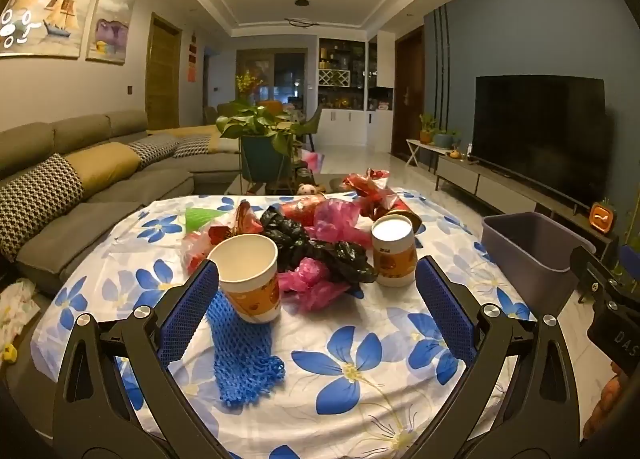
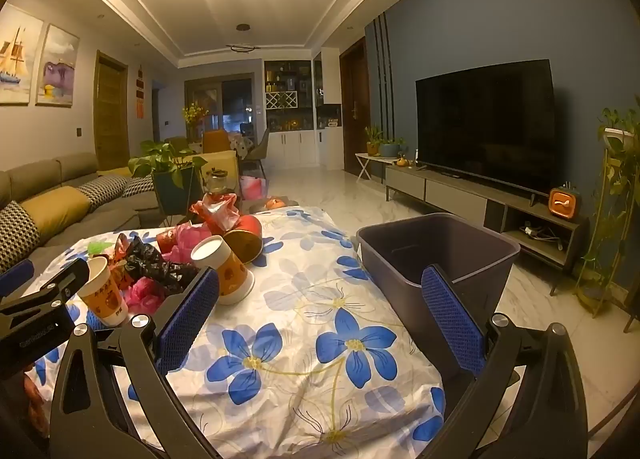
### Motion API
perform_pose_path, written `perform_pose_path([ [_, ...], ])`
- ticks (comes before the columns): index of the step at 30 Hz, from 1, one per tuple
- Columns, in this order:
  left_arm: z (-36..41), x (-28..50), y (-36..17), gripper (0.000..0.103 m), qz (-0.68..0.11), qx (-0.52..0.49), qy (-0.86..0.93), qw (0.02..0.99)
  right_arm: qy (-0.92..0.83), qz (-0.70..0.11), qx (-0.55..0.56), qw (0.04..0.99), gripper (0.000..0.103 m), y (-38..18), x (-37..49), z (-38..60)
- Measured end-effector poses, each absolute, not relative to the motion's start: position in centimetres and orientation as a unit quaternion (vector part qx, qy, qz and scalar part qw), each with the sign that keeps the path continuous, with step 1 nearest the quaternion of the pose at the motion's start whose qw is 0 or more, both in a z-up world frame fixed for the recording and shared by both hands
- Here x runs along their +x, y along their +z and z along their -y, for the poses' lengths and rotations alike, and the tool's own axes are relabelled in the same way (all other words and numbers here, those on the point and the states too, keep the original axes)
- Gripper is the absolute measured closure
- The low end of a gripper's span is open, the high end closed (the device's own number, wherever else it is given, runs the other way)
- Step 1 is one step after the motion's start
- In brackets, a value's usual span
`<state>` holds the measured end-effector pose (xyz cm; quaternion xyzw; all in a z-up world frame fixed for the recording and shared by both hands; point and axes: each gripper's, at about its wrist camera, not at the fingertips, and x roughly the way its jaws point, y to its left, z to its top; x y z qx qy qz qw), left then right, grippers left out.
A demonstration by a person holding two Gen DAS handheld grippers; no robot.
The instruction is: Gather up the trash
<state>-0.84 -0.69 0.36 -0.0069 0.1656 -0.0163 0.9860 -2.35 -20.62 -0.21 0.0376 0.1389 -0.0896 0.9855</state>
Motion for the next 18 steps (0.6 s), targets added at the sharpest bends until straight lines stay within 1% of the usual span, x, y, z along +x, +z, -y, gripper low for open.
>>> perform_pose_path([
  [18,0.90,-0.65,0.21,0.006,-0.165,-0.008,-0.020,0.986,-0.090,-0.138,0.035,0.986,0.005,-0.26,-2.41,20.41],
])
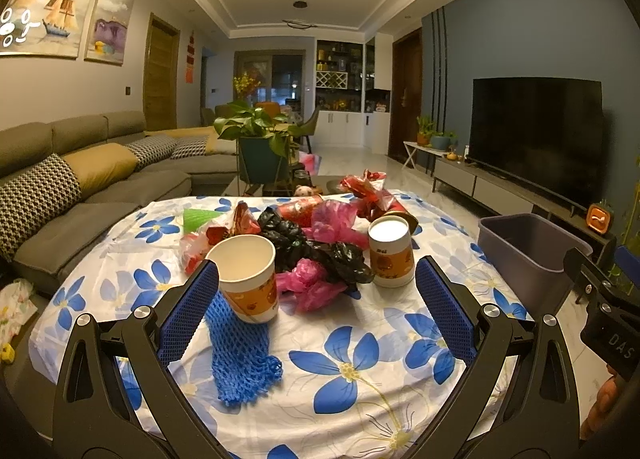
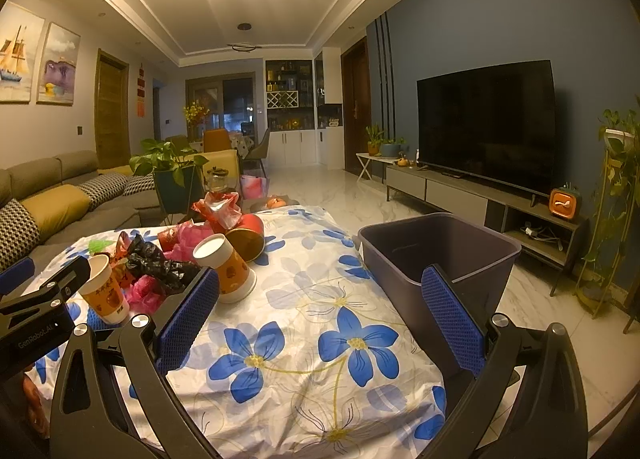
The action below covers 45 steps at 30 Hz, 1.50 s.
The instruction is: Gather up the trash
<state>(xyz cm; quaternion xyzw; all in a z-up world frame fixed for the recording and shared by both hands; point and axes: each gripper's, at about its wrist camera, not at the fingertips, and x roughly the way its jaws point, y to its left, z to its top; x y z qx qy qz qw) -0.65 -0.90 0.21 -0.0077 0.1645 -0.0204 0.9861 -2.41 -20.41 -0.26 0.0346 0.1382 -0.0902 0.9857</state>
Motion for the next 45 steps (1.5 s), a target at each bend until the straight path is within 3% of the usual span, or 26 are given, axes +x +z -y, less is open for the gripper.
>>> perform_pose_path([
  [45,1.04,-0.66,0.12,0.006,-0.165,-0.009,-0.021,0.986,-0.090,-0.137,0.036,0.986,0.005,-0.10,-2.58,20.66],
])
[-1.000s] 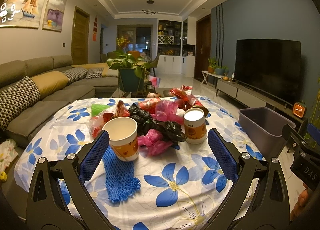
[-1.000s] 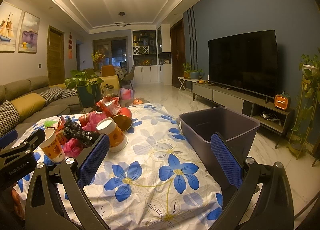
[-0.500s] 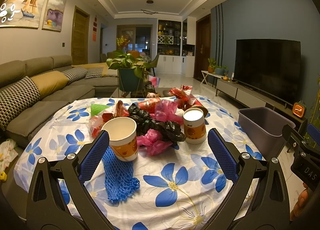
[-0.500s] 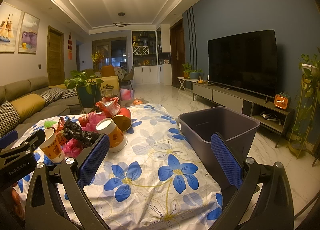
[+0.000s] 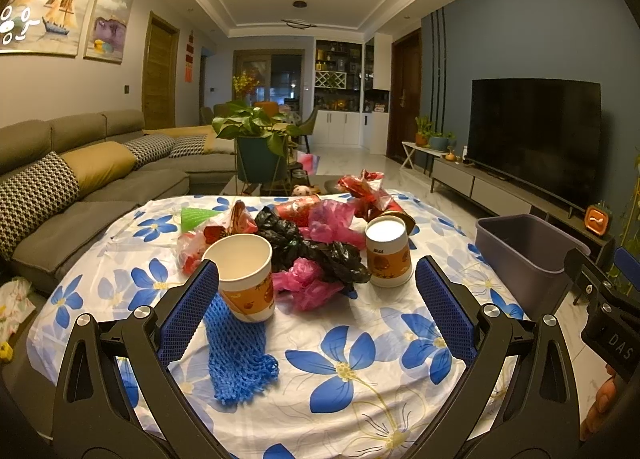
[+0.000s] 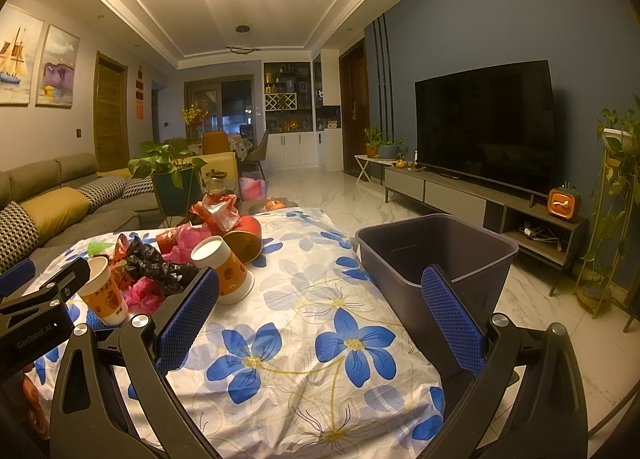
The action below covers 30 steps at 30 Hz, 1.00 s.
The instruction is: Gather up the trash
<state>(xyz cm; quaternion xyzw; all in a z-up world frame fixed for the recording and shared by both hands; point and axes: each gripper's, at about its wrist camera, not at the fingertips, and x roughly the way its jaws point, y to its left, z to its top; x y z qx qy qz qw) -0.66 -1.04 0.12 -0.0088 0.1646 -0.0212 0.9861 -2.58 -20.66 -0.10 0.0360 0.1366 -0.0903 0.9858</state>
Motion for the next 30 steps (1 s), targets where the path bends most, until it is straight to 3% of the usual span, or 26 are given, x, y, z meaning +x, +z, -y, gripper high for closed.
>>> perform_pose_path([
  [30,1.60,-0.58,0.24,0.006,-0.165,-0.013,-0.030,0.986,-0.091,-0.135,0.036,0.986,0.005,-0.02,-2.60,20.99],
])
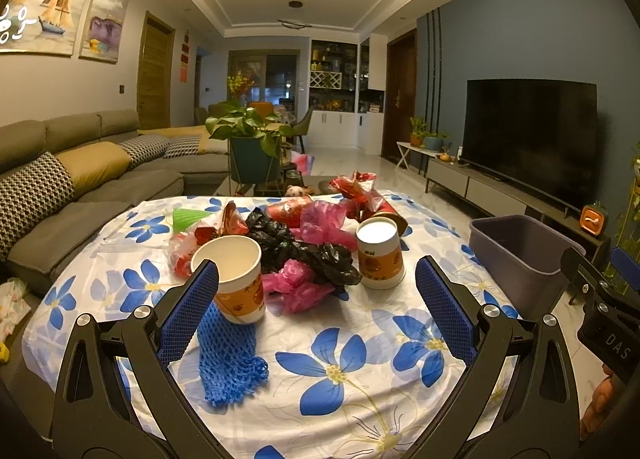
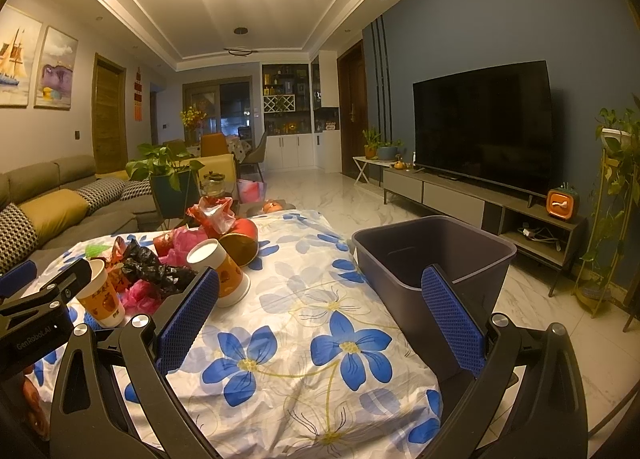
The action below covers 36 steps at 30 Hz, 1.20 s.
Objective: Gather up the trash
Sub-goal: 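Grasp the white paper cup with the left tool while the right tool grasps the black plastic bag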
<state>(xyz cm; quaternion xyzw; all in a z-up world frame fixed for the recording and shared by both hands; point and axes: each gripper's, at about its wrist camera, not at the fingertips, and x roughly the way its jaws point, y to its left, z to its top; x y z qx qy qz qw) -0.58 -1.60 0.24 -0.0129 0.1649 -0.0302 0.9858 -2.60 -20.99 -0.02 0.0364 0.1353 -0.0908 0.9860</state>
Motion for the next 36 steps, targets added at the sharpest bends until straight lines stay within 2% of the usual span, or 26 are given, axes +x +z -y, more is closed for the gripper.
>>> perform_pose_path([
  [19,1.5,-0.3,0.1,0.006,-0.165,-0.016,-0.032,0.986,-0.087,-0.135,0.036,0.986,0.005,0.2,-2.8,20.8],
  [36,-5.0,0.6,-3.1,0.017,-0.192,-0.055,0.017,0.980,-0.037,-0.143,0.030,0.989,0.006,-2.5,0.0,18.1],
])
